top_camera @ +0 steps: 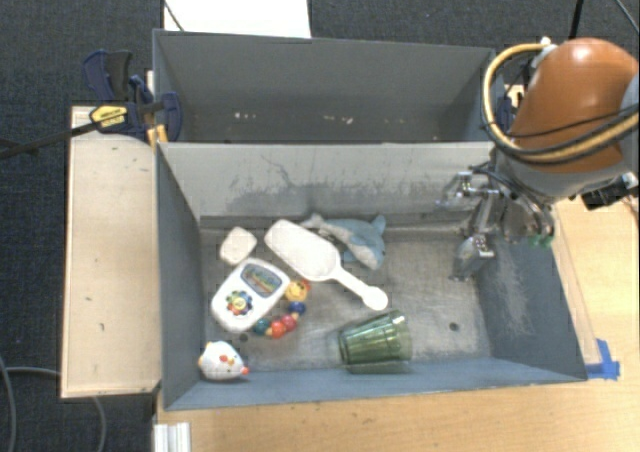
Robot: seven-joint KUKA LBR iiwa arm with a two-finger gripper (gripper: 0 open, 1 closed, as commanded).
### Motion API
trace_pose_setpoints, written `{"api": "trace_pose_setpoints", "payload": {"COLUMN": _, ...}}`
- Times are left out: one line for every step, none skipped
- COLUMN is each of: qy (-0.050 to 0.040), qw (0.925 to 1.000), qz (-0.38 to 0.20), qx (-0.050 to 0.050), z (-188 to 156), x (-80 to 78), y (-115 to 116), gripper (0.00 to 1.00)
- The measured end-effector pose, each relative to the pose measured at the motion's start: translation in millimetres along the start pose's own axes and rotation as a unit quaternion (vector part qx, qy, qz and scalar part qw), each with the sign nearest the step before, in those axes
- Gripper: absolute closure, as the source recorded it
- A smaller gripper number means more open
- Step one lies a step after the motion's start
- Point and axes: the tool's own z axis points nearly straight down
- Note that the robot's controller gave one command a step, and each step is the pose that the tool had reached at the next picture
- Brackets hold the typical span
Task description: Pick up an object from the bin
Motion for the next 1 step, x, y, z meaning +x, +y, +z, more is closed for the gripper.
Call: {"api": "trace_pose_setpoints", "payload": {"qy": -0.0029, "qw": 1.0000, "qz": -0.001, "qx": 0.000, "z": 58.7, "x": -3.6, "y": 29.0, "gripper": 0.00}}
